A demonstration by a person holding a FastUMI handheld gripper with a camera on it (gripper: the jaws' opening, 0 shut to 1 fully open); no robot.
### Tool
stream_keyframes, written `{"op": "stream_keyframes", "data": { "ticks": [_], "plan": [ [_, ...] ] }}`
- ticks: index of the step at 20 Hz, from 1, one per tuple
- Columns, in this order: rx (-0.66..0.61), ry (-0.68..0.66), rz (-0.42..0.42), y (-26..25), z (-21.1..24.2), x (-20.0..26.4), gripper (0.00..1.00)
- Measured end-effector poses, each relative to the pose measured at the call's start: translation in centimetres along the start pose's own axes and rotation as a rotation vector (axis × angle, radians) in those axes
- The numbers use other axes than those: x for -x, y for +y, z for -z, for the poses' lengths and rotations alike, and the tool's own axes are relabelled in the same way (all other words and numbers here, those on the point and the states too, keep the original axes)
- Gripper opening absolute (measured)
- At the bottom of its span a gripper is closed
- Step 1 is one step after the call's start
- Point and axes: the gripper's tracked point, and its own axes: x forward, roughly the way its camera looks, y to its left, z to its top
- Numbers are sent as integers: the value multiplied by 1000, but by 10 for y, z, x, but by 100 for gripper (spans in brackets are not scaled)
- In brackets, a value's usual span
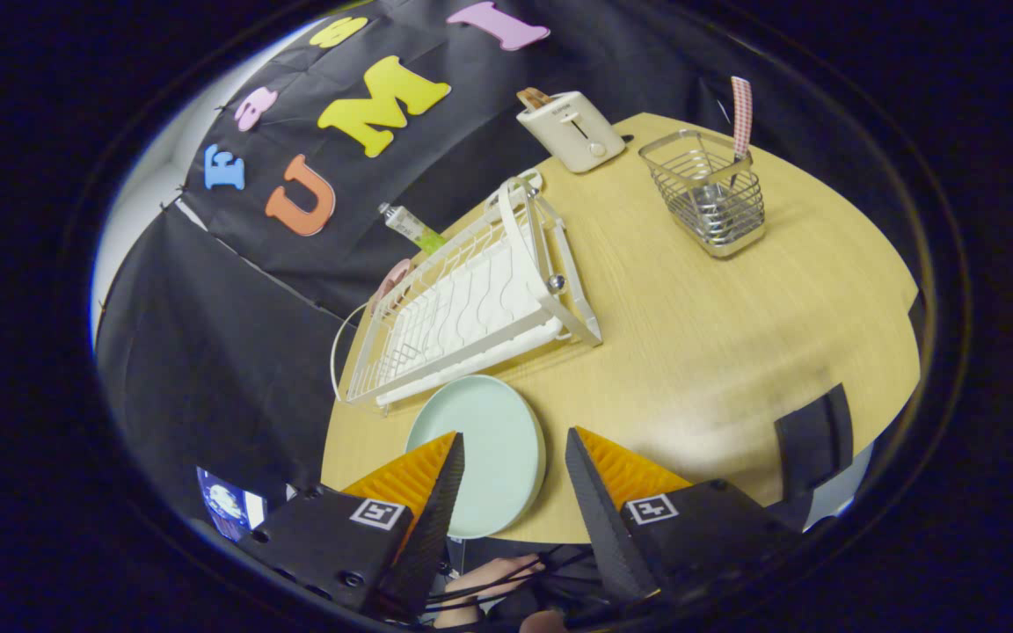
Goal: Take the plate from the dish rack, then take the spoon from the basket and place it into the plate.
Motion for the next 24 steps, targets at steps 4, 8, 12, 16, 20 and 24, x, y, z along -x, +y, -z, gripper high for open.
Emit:
{"op": "stream_keyframes", "data": {
  "ticks": [4, 8, 12, 16, 20, 24],
  "plan": [
    [181, -194, 90, -44, -39, 39, 77],
    [387, -466, 260, -89, -93, 96, 81],
    [437, -610, 334, -124, -126, 119, 93],
    [427, -663, 299, -144, -163, 102, 94],
    [424, -650, 293, -164, -197, 69, 92],
    [392, -640, 246, -170, -223, 44, 77]
  ]
}}
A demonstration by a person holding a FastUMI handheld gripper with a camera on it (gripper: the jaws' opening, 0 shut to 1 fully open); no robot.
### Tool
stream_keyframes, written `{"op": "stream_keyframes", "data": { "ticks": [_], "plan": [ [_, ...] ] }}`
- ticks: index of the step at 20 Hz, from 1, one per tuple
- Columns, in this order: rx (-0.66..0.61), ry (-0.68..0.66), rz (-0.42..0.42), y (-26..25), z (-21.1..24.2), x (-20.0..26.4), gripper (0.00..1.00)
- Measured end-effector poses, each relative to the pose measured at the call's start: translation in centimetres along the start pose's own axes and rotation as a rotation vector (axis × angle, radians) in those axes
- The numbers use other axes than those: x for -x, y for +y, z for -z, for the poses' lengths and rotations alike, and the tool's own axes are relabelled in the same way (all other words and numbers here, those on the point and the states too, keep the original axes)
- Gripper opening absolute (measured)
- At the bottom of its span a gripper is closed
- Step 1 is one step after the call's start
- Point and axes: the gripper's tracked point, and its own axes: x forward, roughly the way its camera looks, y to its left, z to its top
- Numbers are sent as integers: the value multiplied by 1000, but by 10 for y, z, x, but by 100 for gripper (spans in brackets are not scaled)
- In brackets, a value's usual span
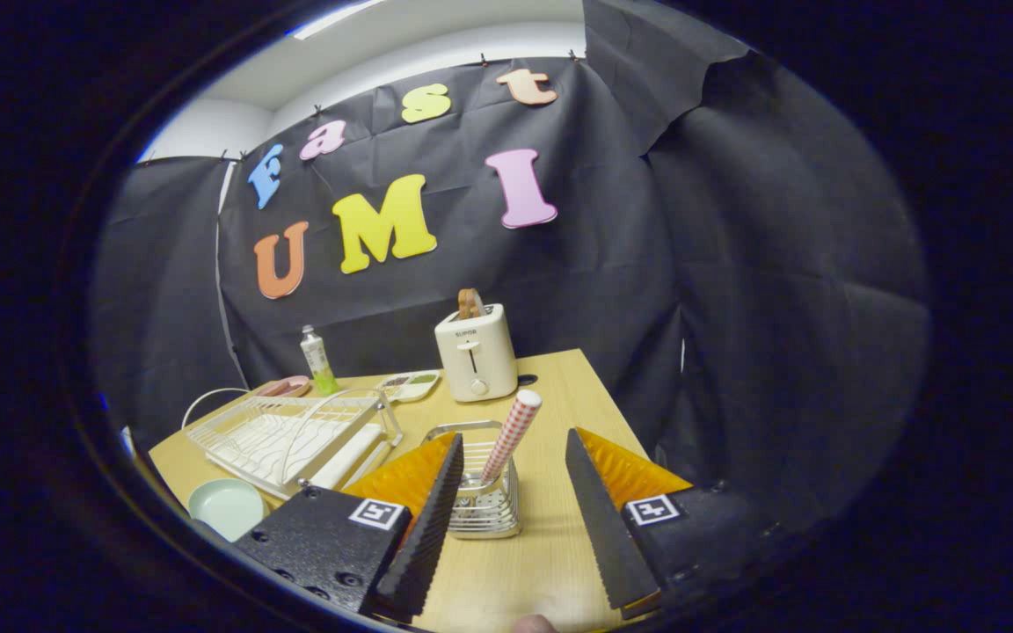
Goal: Take the plate from the dish rack, then take the spoon from the basket and place it into the plate.
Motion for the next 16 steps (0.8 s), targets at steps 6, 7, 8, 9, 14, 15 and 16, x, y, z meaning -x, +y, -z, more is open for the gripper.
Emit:
{"op": "stream_keyframes", "data": {
  "ticks": [6, 7, 8, 9, 14, 15, 16],
  "plan": [
    [-89, 20, -50, 8, 1, -16, 37],
    [-102, 24, -60, 13, -2, -16, 25],
    [-110, 31, -79, 20, -5, -13, 22],
    [-100, 33, -79, 23, -7, -11, 18],
    [32, -53, 18, 28, -49, 8, 10],
    [56, -89, 51, 28, -64, 16, 10],
    [74, -122, 79, 29, -79, 25, 10]
  ]
}}
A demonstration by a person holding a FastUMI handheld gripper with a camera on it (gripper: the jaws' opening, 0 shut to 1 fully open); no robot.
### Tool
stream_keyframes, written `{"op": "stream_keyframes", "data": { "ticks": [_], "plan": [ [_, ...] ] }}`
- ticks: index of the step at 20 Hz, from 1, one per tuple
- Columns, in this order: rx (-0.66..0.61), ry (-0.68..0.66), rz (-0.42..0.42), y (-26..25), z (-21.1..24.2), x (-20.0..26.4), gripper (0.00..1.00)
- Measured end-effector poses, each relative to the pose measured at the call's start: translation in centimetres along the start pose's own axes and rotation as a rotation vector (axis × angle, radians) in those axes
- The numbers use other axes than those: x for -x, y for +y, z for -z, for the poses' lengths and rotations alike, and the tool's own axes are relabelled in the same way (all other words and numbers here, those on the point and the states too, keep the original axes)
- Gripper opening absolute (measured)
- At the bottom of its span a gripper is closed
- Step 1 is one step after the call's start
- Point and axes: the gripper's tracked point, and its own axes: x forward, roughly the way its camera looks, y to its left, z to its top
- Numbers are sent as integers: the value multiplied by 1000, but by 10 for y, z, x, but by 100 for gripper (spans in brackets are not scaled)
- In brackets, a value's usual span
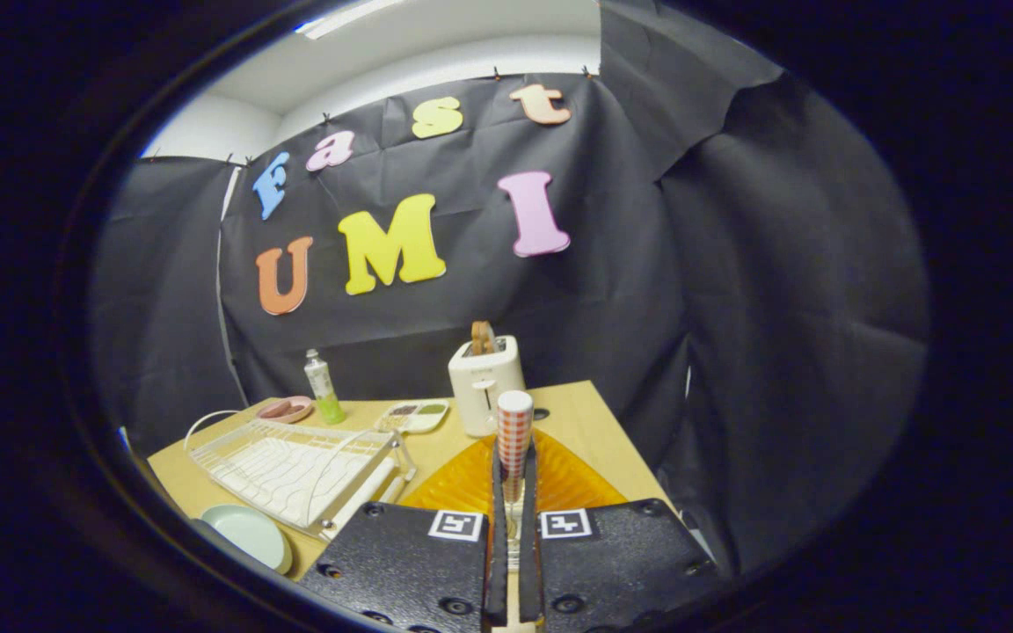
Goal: Take the plate from the dish rack, then take the spoon from the basket and place it into the plate.
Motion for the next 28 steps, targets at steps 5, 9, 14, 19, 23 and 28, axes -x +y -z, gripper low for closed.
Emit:
{"op": "stream_keyframes", "data": {
  "ticks": [5, 9, 14, 19, 23, 28],
  "plan": [
    [54, -78, 54, 47, -39, 57, 10],
    [75, -69, -1, 122, -39, 91, 10],
    [16, -42, -101, 213, -10, 119, 10],
    [23, 32, -171, 288, 47, 119, 10],
    [24, 72, -201, 325, 84, 114, 10],
    [18, 132, -224, 350, 128, 108, 10]
  ]
}}
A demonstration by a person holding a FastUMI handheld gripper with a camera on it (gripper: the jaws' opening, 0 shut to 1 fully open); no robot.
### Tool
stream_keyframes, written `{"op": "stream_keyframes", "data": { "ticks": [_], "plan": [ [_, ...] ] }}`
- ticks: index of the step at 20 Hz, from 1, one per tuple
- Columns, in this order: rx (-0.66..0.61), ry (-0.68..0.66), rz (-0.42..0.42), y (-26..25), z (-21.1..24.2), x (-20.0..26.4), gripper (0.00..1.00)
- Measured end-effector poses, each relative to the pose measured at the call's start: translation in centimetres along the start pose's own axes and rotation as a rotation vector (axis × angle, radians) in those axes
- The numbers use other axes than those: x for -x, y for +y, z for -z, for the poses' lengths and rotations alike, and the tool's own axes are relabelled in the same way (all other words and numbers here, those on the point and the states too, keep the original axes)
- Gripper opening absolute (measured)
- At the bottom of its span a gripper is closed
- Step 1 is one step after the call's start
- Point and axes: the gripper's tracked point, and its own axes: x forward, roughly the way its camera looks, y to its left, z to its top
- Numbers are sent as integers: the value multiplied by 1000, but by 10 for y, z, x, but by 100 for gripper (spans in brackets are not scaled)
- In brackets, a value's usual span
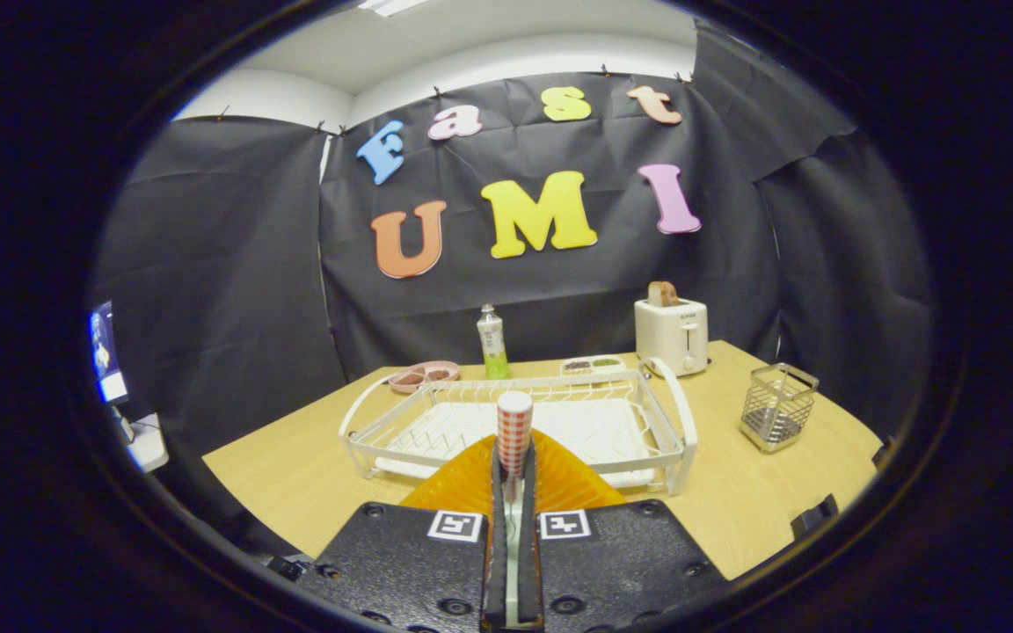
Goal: Take the plate from the dish rack, then take the spoon from the basket and place it into the plate.
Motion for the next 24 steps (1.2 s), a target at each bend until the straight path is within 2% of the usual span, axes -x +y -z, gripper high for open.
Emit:
{"op": "stream_keyframes", "data": {
  "ticks": [5, 10, 12, 13, 16, 20, 24],
  "plan": [
    [-55, 38, -52, 11, 14, -4, 13],
    [-64, 76, -24, 0, 21, -10, 18],
    [-55, 75, -16, -5, 17, -8, 28],
    [-55, 67, -11, -9, 15, -6, 46],
    [-40, 21, 10, -21, 1, 2, 77],
    [9, -68, 61, -42, -25, 18, 97],
    [64, -151, 121, -61, -49, 45, 100]
  ]
}}
